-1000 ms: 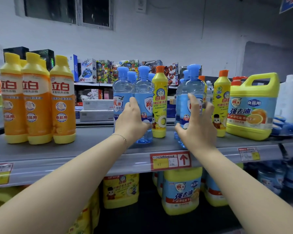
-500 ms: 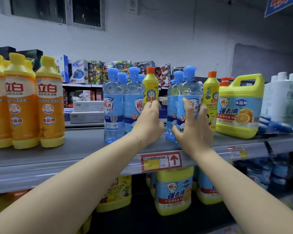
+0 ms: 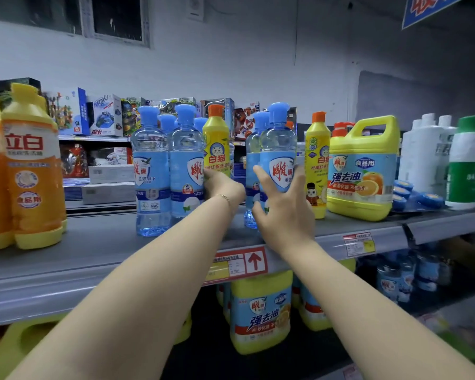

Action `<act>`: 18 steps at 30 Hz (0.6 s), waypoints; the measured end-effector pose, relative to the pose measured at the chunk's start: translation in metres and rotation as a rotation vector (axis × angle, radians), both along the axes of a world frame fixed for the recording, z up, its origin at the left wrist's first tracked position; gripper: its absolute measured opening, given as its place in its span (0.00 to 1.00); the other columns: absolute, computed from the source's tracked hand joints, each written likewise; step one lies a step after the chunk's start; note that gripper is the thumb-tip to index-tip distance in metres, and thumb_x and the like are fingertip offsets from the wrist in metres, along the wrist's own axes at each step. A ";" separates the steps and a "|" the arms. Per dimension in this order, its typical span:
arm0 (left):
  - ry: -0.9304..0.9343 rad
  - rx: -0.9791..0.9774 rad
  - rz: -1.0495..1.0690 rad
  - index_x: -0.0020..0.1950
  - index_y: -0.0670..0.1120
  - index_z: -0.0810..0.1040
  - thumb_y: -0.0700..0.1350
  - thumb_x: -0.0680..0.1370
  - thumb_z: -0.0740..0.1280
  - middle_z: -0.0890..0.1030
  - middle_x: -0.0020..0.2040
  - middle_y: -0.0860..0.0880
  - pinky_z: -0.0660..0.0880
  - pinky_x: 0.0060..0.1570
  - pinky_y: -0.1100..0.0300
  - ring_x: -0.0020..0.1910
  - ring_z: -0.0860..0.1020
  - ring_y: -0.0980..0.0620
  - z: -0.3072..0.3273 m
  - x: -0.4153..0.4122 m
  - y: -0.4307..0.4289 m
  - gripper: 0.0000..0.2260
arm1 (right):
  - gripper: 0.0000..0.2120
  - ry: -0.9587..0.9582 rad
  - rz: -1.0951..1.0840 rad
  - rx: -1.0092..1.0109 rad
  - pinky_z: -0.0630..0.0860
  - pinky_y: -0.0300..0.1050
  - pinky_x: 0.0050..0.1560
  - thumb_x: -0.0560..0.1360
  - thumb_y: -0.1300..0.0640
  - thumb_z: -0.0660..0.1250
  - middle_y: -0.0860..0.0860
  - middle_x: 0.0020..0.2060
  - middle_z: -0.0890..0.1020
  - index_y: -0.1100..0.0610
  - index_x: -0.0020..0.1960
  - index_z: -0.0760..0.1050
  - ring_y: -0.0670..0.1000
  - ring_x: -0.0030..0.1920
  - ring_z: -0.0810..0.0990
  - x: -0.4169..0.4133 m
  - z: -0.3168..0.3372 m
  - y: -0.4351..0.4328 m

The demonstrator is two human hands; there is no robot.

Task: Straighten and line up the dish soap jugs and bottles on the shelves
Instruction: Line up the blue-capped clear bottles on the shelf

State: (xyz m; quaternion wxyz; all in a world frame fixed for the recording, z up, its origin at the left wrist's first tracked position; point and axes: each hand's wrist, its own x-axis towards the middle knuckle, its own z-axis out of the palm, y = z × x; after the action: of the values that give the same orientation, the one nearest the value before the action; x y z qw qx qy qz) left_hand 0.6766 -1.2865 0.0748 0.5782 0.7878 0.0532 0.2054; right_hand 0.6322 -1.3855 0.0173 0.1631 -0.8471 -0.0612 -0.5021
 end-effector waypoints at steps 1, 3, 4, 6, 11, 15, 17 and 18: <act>-0.002 0.004 0.022 0.77 0.40 0.46 0.36 0.77 0.66 0.61 0.75 0.42 0.65 0.68 0.53 0.71 0.65 0.43 -0.003 0.001 0.000 0.37 | 0.29 -0.006 0.000 -0.004 0.79 0.59 0.47 0.74 0.51 0.65 0.62 0.73 0.52 0.38 0.72 0.58 0.66 0.63 0.71 0.001 0.000 0.000; -0.028 0.053 0.068 0.76 0.39 0.48 0.36 0.76 0.68 0.62 0.74 0.42 0.65 0.68 0.53 0.72 0.65 0.43 -0.008 0.000 -0.001 0.36 | 0.29 -0.015 0.002 -0.008 0.79 0.59 0.49 0.74 0.51 0.65 0.63 0.72 0.53 0.39 0.72 0.59 0.66 0.63 0.70 0.002 0.000 0.000; -0.048 0.075 0.087 0.75 0.39 0.50 0.36 0.76 0.68 0.63 0.73 0.41 0.66 0.67 0.52 0.71 0.66 0.42 -0.010 0.000 -0.002 0.35 | 0.29 -0.019 0.002 -0.007 0.78 0.60 0.49 0.74 0.51 0.65 0.63 0.72 0.54 0.39 0.72 0.59 0.66 0.63 0.70 0.003 0.000 0.000; -0.072 0.093 0.112 0.75 0.39 0.51 0.36 0.76 0.68 0.66 0.71 0.41 0.68 0.64 0.51 0.69 0.68 0.42 -0.010 0.000 -0.003 0.34 | 0.29 -0.028 -0.002 -0.003 0.78 0.60 0.50 0.74 0.52 0.65 0.63 0.72 0.54 0.40 0.71 0.60 0.66 0.64 0.69 0.005 -0.001 0.000; -0.127 0.196 0.045 0.71 0.42 0.53 0.34 0.75 0.67 0.64 0.69 0.39 0.71 0.57 0.51 0.67 0.68 0.40 -0.011 -0.011 -0.008 0.30 | 0.28 -0.025 0.016 -0.013 0.77 0.61 0.52 0.76 0.48 0.65 0.62 0.73 0.53 0.39 0.72 0.57 0.66 0.66 0.67 0.006 -0.001 -0.001; -0.243 0.237 0.035 0.64 0.41 0.59 0.39 0.75 0.68 0.73 0.62 0.41 0.71 0.46 0.52 0.59 0.75 0.39 -0.003 -0.026 -0.004 0.23 | 0.30 -0.005 0.010 -0.018 0.78 0.60 0.51 0.77 0.46 0.63 0.61 0.74 0.48 0.37 0.73 0.51 0.66 0.69 0.64 0.007 -0.001 -0.003; -0.304 0.271 0.058 0.63 0.42 0.62 0.44 0.76 0.70 0.75 0.60 0.43 0.72 0.45 0.52 0.56 0.77 0.41 0.005 -0.036 -0.002 0.22 | 0.33 -0.023 0.030 -0.027 0.79 0.60 0.48 0.76 0.48 0.63 0.63 0.73 0.49 0.38 0.74 0.50 0.68 0.69 0.64 0.007 -0.002 -0.004; -0.329 0.286 0.065 0.63 0.42 0.62 0.46 0.75 0.70 0.76 0.59 0.44 0.72 0.44 0.52 0.55 0.77 0.41 0.009 -0.042 -0.001 0.23 | 0.33 -0.040 0.043 -0.027 0.79 0.60 0.46 0.76 0.48 0.63 0.64 0.73 0.51 0.39 0.75 0.50 0.68 0.68 0.65 0.007 -0.002 -0.004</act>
State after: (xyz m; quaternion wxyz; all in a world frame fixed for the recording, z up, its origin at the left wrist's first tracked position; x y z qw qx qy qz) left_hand 0.6343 -1.2874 0.0835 0.4544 0.8157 -0.0460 0.3551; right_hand 0.6393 -1.3897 0.0158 0.1613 -0.8375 -0.0894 -0.5143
